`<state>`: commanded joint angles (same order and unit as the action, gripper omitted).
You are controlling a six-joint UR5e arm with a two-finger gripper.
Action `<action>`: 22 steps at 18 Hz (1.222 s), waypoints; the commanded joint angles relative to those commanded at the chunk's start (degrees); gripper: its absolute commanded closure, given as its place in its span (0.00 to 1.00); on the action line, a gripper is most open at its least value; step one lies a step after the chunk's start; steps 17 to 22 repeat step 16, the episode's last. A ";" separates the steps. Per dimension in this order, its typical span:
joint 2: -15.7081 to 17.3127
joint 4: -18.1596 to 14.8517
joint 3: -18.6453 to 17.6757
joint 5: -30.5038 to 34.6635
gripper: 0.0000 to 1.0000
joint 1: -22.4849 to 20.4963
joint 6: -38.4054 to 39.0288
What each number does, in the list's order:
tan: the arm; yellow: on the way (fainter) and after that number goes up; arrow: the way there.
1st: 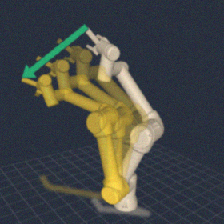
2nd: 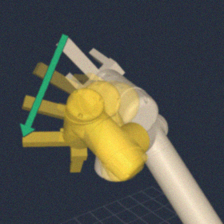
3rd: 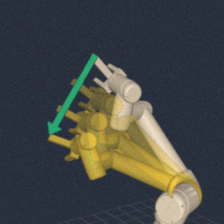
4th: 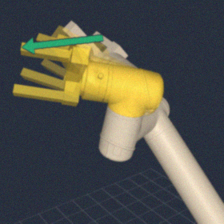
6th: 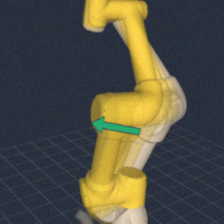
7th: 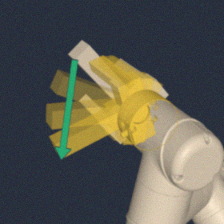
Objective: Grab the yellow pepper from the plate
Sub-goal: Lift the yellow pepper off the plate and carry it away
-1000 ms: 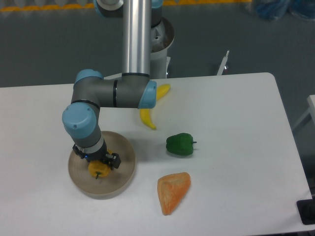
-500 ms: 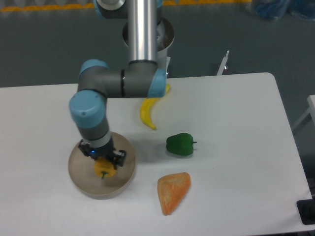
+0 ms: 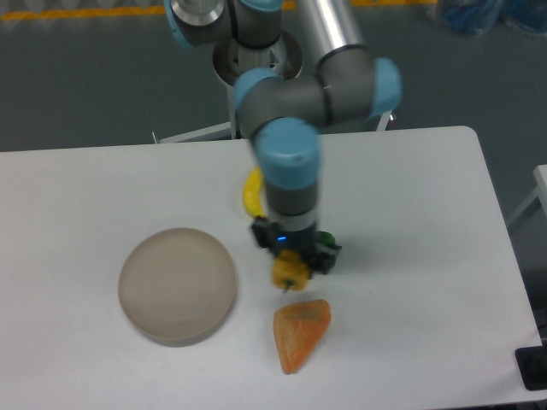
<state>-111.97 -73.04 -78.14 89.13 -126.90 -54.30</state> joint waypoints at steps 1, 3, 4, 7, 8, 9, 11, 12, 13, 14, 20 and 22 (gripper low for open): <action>-0.96 0.09 0.36 -0.09 1.00 -1.50 -3.58; -2.28 0.09 0.89 0.08 1.00 -2.82 -9.04; -2.81 0.09 1.15 0.43 1.00 -3.79 -13.24; -4.30 -0.09 2.73 0.70 1.00 -5.11 -19.17; -4.66 -0.35 3.26 0.70 1.00 -5.55 -20.39; -5.01 -0.53 3.52 0.70 1.00 -5.90 -23.28; -5.19 -1.66 3.79 0.78 1.00 -6.26 -29.09; -5.36 -1.67 3.79 0.70 1.00 -6.35 -29.45; -5.71 -1.67 3.70 0.70 1.00 -6.61 -29.89; -5.80 -1.76 3.70 0.78 1.00 -6.70 -30.33; -5.80 -1.67 3.44 0.78 1.00 -6.70 -30.51; -5.80 -1.67 3.44 0.78 1.00 -6.70 -30.51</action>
